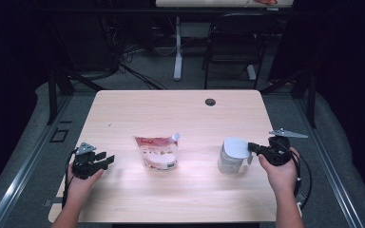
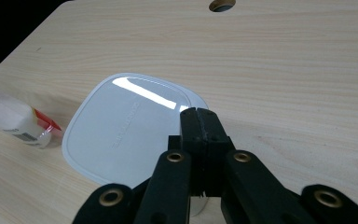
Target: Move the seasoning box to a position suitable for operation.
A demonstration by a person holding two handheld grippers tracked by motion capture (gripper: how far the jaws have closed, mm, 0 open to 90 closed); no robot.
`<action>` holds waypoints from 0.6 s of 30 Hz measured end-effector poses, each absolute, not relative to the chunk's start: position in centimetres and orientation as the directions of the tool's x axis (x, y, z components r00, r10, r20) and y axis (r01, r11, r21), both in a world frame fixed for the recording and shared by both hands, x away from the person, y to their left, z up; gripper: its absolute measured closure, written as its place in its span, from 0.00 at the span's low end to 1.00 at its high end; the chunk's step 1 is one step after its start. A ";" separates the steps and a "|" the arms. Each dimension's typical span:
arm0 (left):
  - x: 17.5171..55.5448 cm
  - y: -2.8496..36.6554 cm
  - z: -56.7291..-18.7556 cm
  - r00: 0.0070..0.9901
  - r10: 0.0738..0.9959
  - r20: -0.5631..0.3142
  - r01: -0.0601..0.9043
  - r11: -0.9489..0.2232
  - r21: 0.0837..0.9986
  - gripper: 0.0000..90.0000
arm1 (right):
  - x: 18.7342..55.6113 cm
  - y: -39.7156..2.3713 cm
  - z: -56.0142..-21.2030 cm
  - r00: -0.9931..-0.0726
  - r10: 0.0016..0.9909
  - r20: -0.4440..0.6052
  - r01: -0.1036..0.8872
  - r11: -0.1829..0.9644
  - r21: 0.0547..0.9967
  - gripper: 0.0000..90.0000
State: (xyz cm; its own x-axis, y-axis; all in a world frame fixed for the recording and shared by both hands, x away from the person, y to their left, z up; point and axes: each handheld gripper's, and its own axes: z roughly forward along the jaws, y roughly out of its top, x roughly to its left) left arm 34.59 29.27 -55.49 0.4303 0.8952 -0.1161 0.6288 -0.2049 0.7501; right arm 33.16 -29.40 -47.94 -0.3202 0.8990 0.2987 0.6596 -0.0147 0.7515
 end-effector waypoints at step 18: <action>34.6 29.3 -55.5 0.431 0.895 -0.113 0.629 -0.208 0.749 0.62 | 33.1 -30.0 -48.3 -0.305 0.888 0.343 0.662 -0.061 0.747 1.00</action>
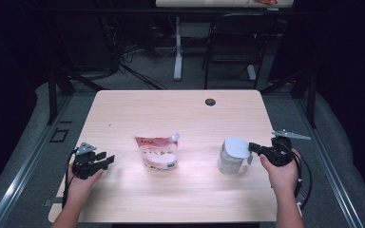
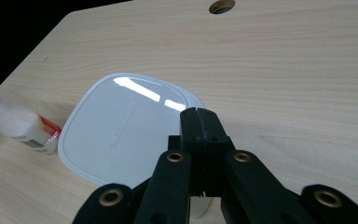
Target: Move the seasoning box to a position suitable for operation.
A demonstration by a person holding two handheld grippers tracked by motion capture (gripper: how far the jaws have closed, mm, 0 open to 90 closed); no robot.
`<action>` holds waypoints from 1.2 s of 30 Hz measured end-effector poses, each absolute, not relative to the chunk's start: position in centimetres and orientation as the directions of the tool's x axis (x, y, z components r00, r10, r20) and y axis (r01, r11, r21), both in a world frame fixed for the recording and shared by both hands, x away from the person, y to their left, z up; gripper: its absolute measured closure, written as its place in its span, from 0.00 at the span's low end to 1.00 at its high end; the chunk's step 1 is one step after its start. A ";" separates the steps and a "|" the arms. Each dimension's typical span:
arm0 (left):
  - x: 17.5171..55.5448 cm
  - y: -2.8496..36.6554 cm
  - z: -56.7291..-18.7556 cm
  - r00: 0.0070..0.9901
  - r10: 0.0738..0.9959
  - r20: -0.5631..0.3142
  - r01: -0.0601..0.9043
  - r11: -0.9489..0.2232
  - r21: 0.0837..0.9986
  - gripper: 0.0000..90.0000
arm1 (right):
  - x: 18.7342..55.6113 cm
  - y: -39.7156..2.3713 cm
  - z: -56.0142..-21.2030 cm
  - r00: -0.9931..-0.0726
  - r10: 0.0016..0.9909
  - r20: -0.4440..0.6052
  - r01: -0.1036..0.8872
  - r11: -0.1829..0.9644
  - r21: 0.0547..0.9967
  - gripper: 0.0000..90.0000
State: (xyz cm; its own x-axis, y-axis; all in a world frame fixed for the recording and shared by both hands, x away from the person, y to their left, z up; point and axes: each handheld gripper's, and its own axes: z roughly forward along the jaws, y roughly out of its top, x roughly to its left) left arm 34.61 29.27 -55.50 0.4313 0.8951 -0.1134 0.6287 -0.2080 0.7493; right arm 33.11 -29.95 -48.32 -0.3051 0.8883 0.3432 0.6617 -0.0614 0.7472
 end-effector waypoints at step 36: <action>34.6 29.3 -55.5 0.432 0.895 -0.112 0.628 -0.209 0.750 0.62 | 33.1 -30.4 -48.6 -0.296 0.883 0.366 0.663 -0.086 0.743 1.00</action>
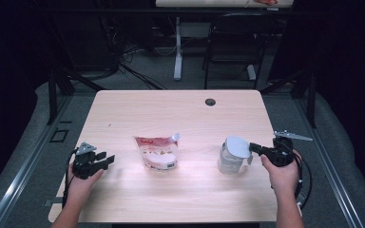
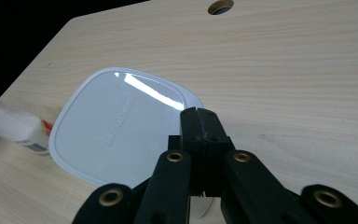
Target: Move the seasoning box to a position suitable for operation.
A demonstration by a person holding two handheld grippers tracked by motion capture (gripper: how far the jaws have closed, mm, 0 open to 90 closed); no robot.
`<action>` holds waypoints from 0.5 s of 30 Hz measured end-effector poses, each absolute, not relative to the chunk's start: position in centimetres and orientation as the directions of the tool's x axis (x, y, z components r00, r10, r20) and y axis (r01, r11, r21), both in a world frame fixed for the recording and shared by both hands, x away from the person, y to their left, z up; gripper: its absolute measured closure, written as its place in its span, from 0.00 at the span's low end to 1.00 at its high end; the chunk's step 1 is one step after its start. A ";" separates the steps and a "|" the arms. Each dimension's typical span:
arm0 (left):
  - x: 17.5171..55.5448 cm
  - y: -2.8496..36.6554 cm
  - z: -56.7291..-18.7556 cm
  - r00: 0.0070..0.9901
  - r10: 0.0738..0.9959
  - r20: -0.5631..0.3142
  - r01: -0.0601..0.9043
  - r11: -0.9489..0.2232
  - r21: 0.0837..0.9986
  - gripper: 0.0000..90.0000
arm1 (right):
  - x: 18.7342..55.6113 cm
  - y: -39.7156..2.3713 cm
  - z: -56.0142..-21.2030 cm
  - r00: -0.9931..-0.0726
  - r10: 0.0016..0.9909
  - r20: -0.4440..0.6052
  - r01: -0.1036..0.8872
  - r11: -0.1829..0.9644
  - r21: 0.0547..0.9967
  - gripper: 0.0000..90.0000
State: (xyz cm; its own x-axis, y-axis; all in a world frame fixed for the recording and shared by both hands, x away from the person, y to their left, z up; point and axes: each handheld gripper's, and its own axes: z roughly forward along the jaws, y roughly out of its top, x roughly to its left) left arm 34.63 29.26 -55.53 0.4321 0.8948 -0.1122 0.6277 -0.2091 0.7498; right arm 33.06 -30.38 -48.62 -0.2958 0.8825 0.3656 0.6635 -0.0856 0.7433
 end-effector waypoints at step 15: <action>34.6 29.2 -55.5 0.432 0.895 -0.113 0.630 -0.210 0.747 0.62 | 33.1 -30.7 -48.9 -0.282 0.875 0.394 0.669 -0.115 0.734 1.00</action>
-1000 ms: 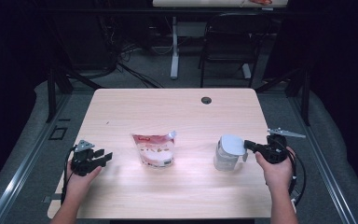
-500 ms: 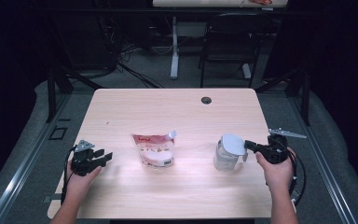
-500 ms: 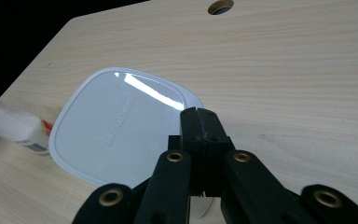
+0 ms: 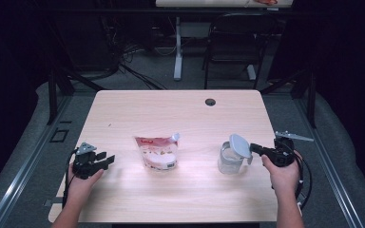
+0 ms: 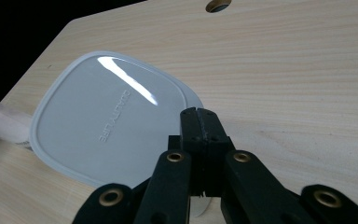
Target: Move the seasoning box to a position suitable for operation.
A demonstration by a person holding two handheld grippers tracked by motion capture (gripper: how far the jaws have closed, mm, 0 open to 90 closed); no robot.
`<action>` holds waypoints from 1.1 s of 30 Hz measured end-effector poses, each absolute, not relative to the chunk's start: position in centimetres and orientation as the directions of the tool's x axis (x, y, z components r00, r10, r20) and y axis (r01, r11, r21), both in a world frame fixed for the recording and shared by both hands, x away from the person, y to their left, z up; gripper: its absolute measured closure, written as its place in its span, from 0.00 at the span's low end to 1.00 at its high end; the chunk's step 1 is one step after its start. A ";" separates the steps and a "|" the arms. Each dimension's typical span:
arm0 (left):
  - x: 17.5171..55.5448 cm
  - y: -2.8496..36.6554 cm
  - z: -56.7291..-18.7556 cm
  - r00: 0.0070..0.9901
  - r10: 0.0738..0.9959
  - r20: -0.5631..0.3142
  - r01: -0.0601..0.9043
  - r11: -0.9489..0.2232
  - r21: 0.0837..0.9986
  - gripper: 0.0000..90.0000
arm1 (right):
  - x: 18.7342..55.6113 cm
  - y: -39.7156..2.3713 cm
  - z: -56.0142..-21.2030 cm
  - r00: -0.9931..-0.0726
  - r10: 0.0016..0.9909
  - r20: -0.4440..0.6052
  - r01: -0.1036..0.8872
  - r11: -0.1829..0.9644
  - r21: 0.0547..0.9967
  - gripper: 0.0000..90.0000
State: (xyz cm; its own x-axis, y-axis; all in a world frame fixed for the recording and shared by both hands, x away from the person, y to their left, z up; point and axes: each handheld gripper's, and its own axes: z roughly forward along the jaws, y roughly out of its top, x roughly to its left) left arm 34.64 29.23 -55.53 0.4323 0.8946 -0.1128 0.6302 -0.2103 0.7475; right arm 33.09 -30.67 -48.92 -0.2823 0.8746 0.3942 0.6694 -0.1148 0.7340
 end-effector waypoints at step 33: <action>34.7 29.2 -55.6 0.434 0.894 -0.112 0.632 -0.213 0.745 0.61 | 33.1 -31.1 -49.2 -0.276 0.864 0.420 0.679 -0.134 0.722 1.00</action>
